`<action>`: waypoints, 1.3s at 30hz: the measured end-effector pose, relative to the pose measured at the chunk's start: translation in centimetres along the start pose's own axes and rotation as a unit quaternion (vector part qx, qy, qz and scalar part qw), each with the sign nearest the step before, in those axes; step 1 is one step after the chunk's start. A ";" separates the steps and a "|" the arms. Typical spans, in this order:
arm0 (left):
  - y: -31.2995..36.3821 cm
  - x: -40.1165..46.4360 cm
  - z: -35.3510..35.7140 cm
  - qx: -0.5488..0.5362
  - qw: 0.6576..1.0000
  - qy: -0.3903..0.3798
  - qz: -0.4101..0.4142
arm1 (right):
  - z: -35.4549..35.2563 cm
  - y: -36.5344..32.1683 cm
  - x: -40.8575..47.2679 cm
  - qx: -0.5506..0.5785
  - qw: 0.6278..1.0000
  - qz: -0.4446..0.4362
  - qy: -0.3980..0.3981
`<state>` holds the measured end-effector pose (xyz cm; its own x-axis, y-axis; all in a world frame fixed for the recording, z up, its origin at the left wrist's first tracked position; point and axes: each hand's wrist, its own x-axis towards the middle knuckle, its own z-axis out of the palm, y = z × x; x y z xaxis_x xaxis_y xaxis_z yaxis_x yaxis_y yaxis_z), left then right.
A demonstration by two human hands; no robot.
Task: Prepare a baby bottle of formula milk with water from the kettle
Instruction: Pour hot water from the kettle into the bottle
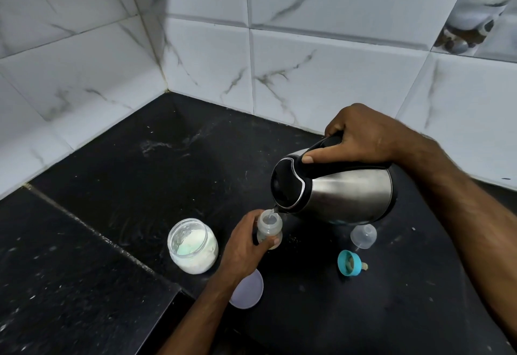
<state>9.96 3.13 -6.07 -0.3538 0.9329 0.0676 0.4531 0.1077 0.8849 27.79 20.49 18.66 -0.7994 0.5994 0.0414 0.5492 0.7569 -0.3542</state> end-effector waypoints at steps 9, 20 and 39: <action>0.0 0.0 0.0 0.008 1.000 -0.001 -0.003 | -0.2 -0.3 -0.1 -0.013 1.000 0.001 -0.002; -0.1 0.0 0.0 0.011 1.000 -0.003 -0.005 | -0.3 -0.3 -0.1 -0.018 1.000 -0.006 0.001; 0.0 0.0 -0.1 0.008 1.000 -0.006 -0.004 | -0.6 -0.4 0.0 -0.026 1.000 -0.006 0.003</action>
<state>9.87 3.12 -6.04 -0.3476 0.9360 0.0552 0.4639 0.1205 0.8777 27.78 20.36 19.37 -0.8047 0.5915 0.0507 0.5515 0.7764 -0.3052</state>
